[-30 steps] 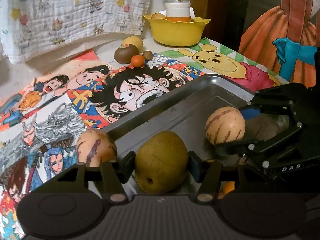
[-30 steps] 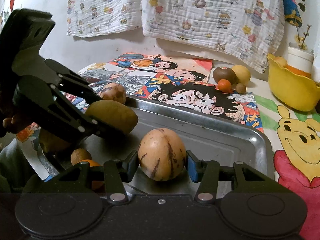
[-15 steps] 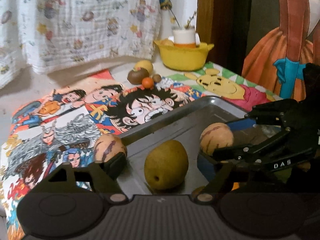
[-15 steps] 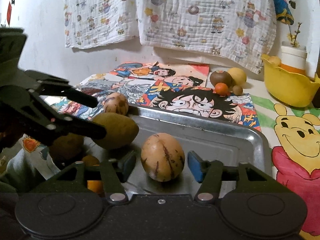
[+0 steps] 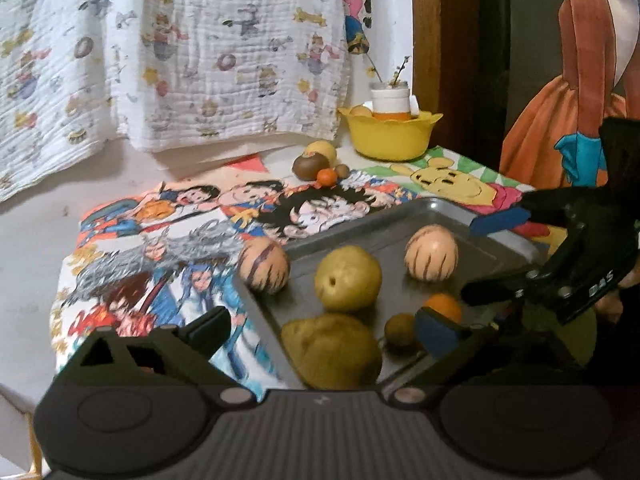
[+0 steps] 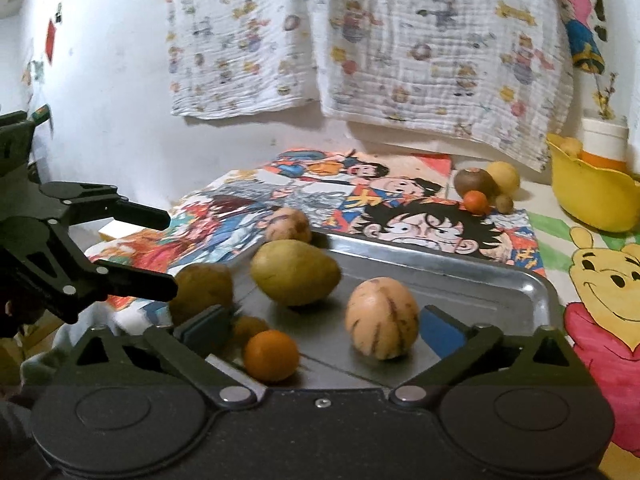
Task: Organize fruits
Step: 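Open the left tool to drop the pear while the right tool releases the pepino into the tray, then move both open tools back toward the kiwi and small brown fruit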
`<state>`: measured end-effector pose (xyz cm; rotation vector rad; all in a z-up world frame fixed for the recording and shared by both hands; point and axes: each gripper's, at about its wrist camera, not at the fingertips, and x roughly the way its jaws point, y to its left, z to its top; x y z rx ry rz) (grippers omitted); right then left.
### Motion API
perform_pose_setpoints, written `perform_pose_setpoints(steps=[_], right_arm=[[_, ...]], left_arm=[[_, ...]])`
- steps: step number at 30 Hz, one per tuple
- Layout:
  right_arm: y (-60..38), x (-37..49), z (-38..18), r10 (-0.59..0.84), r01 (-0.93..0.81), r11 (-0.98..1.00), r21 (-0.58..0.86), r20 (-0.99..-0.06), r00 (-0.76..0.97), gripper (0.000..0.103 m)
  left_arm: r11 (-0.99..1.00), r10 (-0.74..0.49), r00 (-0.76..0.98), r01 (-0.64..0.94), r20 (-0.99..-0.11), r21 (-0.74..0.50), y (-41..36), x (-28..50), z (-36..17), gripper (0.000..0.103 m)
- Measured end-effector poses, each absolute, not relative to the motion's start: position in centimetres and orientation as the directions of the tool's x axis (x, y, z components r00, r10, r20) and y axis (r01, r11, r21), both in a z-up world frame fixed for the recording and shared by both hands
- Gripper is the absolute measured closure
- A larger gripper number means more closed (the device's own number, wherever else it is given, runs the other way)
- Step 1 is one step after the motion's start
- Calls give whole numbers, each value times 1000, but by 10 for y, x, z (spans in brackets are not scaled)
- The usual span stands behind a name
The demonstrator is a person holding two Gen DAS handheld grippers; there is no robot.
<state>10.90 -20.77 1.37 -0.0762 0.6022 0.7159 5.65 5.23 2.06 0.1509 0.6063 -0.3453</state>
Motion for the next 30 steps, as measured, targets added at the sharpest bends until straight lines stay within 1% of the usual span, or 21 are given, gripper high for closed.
perform_pose_setpoints(steps=[3, 7, 11, 13, 16, 19, 23, 27, 30], right_arm=[[-206, 100, 15, 589, -653, 750, 106, -557, 586, 1], [-207, 94, 11, 561, -654, 752, 80, -599, 571, 1], [-213, 91, 8, 486, -617, 787, 25, -642, 593, 1], [-218, 92, 8, 458, -594, 804, 10, -648, 609, 1], [-223, 93, 11, 427, -564, 826, -8, -644, 635, 1], [-226, 95, 14, 419, -551, 834, -20, -627, 657, 1], [-226, 100, 16, 420, -549, 836, -24, -616, 667, 1], [-225, 109, 16, 425, -548, 837, -14, -613, 666, 1], [-224, 117, 17, 436, -552, 834, 5, -619, 653, 1]], left_arm=[[932, -264, 753, 359, -603, 41, 57, 49, 16, 1], [931, -236, 734, 358, -636, 67, 61, 41, 10, 1], [933, -231, 715, 354, -660, 57, 67, 36, 8, 1], [935, -216, 706, 349, -674, 66, 69, 35, 6, 1], [939, -163, 707, 326, -688, 112, 71, 36, 4, 0], [942, -120, 731, 297, -672, 155, 77, 38, 8, 0], [953, -67, 752, 242, -656, 181, 88, 46, 18, 0], [960, -47, 768, 211, -638, 183, 98, 56, 27, 0], [971, -39, 783, 177, -621, 163, 103, 70, 32, 0]])
